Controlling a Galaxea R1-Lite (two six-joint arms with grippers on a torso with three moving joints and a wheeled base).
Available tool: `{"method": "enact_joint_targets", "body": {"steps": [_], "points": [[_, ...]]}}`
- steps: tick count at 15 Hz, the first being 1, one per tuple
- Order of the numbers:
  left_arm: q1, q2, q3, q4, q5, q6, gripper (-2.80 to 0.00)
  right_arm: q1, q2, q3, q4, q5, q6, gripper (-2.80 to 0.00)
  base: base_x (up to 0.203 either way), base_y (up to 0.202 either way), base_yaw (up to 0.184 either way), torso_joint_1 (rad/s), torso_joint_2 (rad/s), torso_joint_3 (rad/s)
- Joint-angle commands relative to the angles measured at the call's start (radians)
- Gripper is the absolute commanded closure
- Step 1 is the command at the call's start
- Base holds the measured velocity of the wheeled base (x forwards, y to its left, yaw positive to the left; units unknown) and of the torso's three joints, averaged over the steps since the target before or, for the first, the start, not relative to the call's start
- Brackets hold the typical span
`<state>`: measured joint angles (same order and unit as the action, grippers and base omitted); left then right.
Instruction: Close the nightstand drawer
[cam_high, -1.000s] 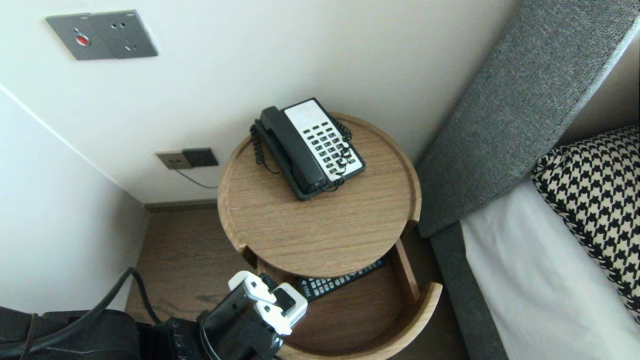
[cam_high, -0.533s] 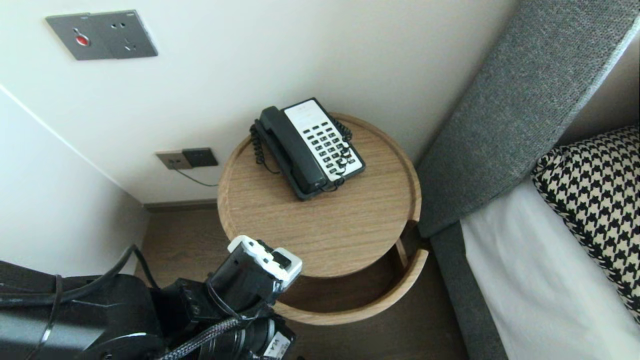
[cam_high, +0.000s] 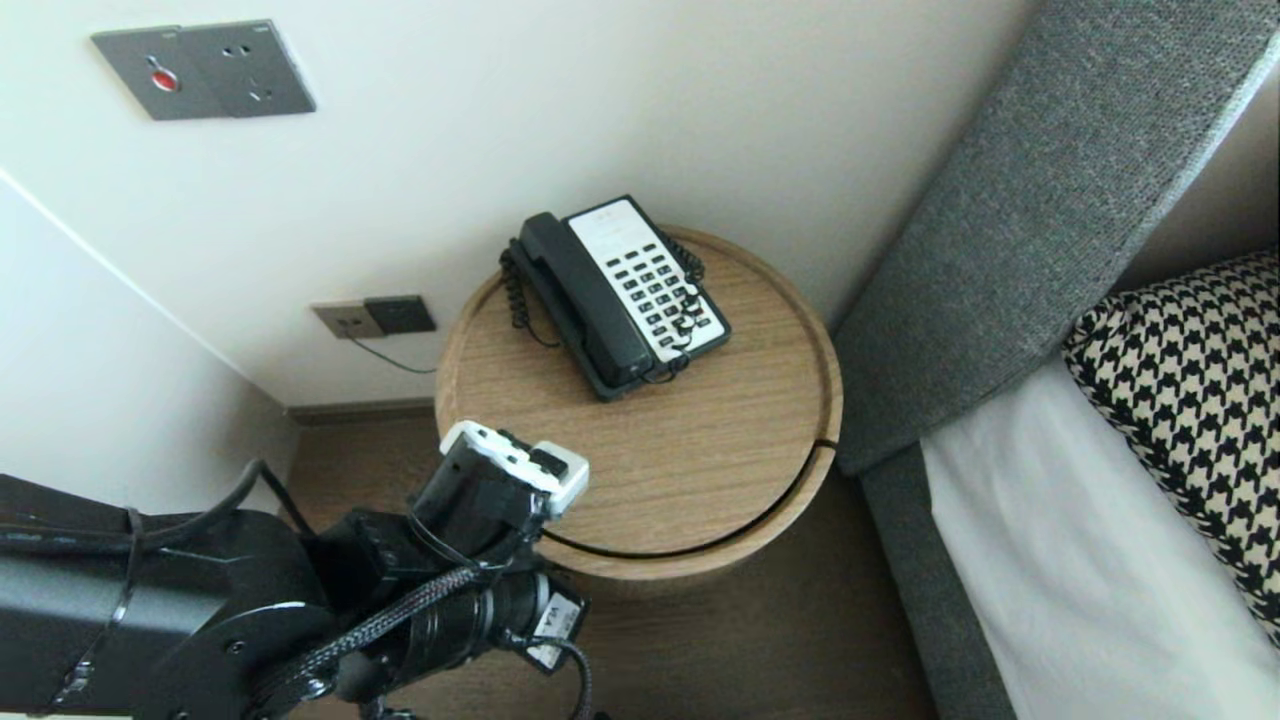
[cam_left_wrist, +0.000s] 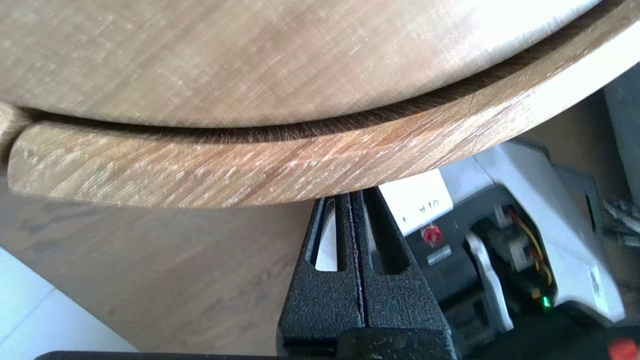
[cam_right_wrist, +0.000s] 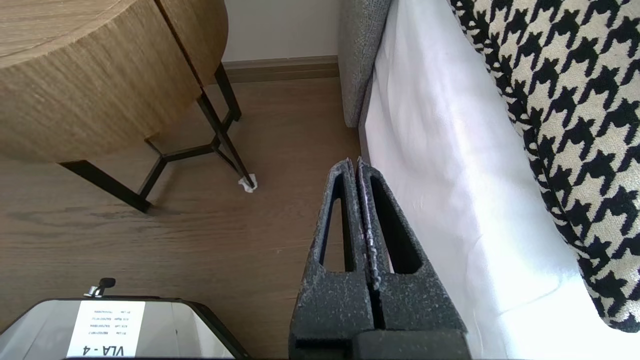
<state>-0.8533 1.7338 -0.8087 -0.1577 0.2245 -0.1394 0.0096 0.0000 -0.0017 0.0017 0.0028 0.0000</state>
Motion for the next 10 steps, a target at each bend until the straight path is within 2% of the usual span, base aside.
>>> {"method": "enact_joint_targets", "body": {"steps": [1, 10], "points": [[0.008, 0.004, -0.012, -0.005, 0.003, 0.004, 0.00, 0.000, -0.002, 0.000, 0.000, 0.000, 0.000, 0.00, 0.000, 0.000, 0.000, 0.000, 0.00, 0.000], [-0.001, -0.010, 0.005, -0.008, 0.012, 0.013, 0.00, 0.000, -0.002, 0.000, 0.000, 0.000, 0.000, 0.00, 0.000, 0.000, 0.000, 0.000, 0.00, 0.000]]}}
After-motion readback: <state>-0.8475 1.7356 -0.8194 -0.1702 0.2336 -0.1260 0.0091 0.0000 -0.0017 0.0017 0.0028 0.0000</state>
